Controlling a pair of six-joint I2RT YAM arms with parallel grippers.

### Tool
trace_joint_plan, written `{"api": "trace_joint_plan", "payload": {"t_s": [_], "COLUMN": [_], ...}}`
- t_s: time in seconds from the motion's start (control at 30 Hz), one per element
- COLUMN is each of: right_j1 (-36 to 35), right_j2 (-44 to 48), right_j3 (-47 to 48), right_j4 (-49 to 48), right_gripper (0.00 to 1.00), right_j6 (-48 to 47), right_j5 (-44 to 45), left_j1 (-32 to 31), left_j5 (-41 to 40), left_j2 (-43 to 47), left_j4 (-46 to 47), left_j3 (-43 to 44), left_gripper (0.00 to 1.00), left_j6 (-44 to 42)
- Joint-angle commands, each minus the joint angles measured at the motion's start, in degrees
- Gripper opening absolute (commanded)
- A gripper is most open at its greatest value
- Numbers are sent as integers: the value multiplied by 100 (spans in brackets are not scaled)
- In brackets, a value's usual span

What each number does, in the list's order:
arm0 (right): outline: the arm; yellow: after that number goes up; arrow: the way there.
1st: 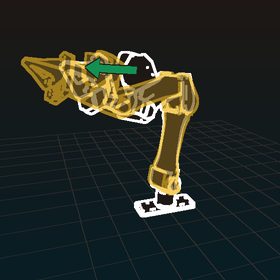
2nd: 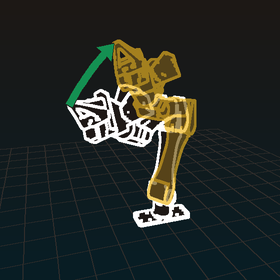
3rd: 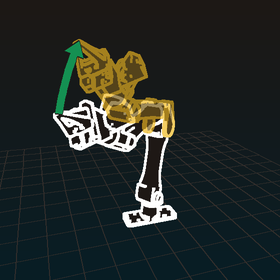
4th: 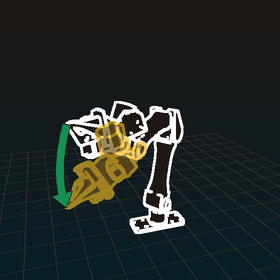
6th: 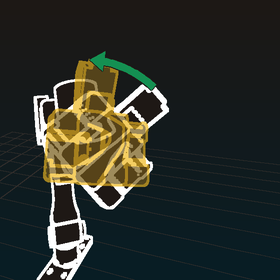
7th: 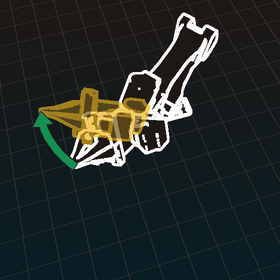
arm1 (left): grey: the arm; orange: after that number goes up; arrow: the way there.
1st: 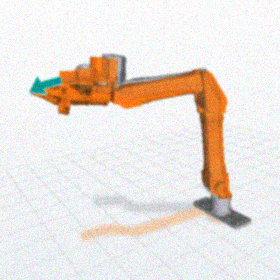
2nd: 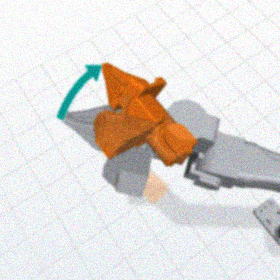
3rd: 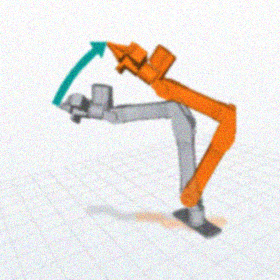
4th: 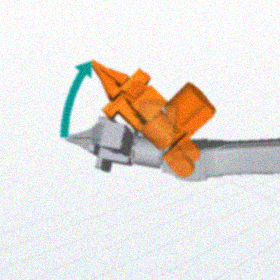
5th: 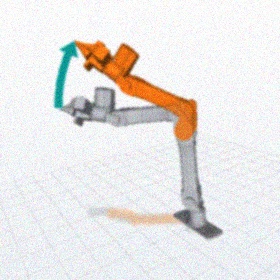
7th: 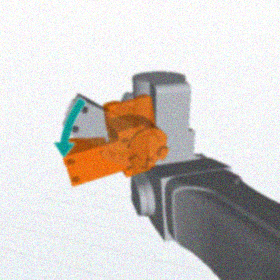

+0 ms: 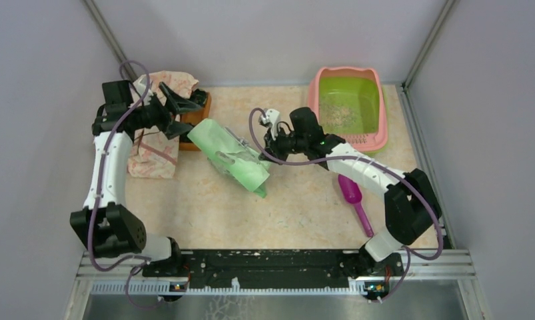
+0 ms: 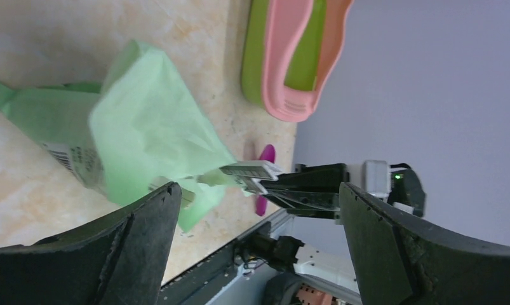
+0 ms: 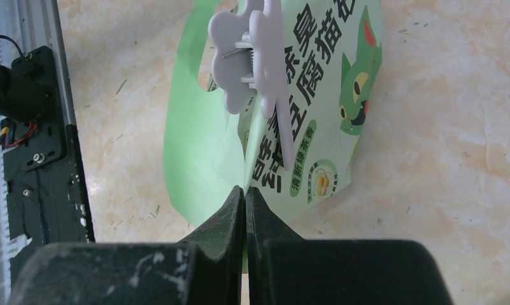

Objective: Fill the litter box with clean litter
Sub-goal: Adjust the clamp at the cat litter bag.

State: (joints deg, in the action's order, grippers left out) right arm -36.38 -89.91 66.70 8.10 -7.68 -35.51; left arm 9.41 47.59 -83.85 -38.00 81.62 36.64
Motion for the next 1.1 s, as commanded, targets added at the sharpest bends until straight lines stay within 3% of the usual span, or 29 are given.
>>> {"api": "trace_joint_plan", "payload": {"t_s": [0.0,0.17,0.4,0.63,0.77,0.87,1.0,1.07], "right_j1": [-326,-659,-832,-862,-862,-861,-862,-862], "right_j2": [721,1062,1405,1433,1408,1366,1349,1349], "right_j3": [-124,-416,-980,-1068,-1055,-1049,-1064,-1055], "right_j4": [-523,-647,-1054,-964,-936,-983,-972,-937], "right_gripper": [0,0,0,0,0,0,0,0], "right_j6": [209,275,474,419,396,440,447,448], "right_j5": [-83,117,160,239,240,223,229,237], "left_j1": [-18,-19,12,149,198,201,229,263], "left_j5": [263,530,1164,-596,-124,151,174,-265], "left_j2": [843,1172,1848,2138,1849,1451,1227,1261], "left_j4": [-85,-321,1733,669,692,185,-316,-857], "left_j3": [-60,-192,-2056,-1914,-2097,-1968,-1618,-1125], "left_gripper": [99,99,99,99,99,99,99,99], "left_j6": [1024,1182,2725,2144,2421,2163,1743,1657]}}
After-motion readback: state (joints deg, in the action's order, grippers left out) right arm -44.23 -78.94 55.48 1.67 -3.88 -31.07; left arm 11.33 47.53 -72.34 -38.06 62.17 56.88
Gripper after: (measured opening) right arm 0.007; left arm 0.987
